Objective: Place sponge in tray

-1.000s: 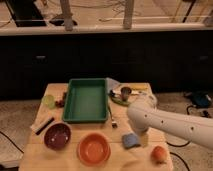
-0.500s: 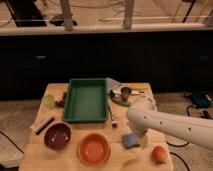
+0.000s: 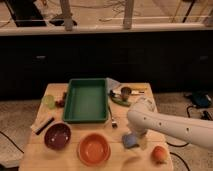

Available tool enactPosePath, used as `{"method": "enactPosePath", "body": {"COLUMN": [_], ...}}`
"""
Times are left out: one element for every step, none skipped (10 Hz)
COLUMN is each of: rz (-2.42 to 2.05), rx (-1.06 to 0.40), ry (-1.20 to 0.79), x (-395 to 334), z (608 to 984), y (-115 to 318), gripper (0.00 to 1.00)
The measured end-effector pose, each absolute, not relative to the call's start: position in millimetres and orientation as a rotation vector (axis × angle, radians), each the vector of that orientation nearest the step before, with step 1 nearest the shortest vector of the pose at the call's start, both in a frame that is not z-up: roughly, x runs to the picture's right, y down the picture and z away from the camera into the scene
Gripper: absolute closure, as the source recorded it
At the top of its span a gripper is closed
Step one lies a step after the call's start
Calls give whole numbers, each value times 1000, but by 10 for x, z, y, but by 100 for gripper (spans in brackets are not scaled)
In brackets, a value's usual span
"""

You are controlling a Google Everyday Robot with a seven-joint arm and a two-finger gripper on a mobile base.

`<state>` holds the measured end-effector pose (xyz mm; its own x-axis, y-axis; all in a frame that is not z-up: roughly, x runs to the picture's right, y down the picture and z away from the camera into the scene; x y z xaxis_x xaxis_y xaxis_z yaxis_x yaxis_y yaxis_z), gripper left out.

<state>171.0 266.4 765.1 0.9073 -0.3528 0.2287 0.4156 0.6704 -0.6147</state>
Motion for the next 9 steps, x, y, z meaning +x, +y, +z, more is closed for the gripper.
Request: {"method": "enactPosePath", "body": {"rz": [-434,-435,-437,-437,-439,-441,-448,-451,-454], "rx": [-719,-723,-727,-730,-735,-738,-743,-748,-749], "ry": [-95,-99,-103,-107,-110,-111,-113,-114,-115], "x": [1717,1719,1717,1711,1718,1724,1734,1747,1751], "z": [7669,7690,7710,7725,7747,7763,7781,7797,7807], "y": [2686,2704,2723,2736,2760,2774,2789,2806,2810], "gripper": [20,20,20,20,20,20,20,20,20]}}
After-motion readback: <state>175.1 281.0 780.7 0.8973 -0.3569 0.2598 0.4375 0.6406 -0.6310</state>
